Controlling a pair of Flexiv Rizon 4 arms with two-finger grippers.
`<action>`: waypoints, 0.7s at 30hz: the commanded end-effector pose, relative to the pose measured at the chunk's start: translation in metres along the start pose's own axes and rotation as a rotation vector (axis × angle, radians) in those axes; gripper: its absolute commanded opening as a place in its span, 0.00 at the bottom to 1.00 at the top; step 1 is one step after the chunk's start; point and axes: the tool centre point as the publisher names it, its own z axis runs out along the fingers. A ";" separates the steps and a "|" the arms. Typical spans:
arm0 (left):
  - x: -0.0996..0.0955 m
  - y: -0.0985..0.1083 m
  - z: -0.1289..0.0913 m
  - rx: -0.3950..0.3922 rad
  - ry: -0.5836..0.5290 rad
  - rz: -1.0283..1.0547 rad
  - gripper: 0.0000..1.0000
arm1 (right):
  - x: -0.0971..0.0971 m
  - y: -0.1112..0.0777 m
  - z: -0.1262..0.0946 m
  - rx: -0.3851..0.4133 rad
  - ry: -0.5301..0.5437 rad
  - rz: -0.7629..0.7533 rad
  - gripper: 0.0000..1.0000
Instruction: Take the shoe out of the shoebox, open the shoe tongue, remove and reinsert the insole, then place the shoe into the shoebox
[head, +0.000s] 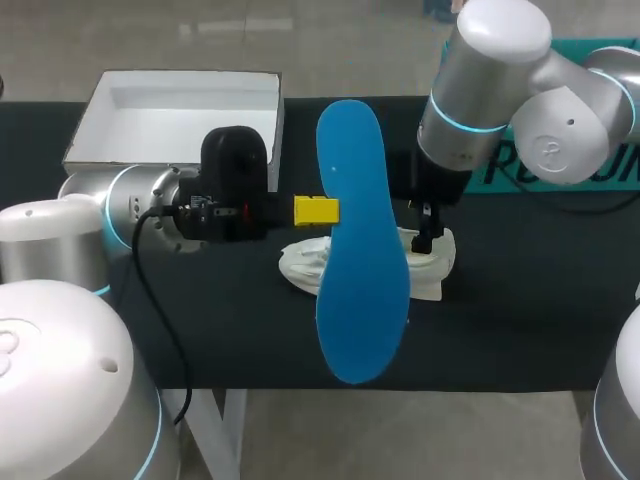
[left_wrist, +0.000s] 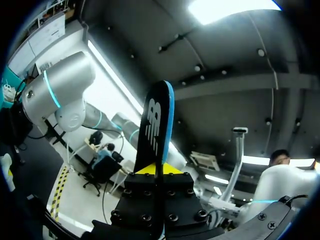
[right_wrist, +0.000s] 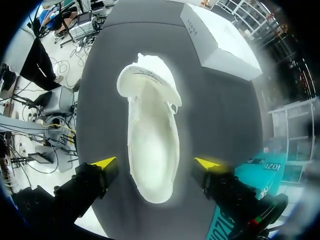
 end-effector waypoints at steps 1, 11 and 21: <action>-0.001 0.001 0.000 0.002 0.002 0.001 0.00 | 0.000 0.001 0.002 0.003 -0.001 0.000 1.00; -0.001 0.001 0.000 0.002 0.002 0.001 0.00 | -0.006 0.007 0.018 0.039 0.012 0.010 1.00; -0.001 0.001 0.000 0.002 0.002 0.001 0.00 | -0.032 0.002 0.036 0.044 -0.043 0.155 1.00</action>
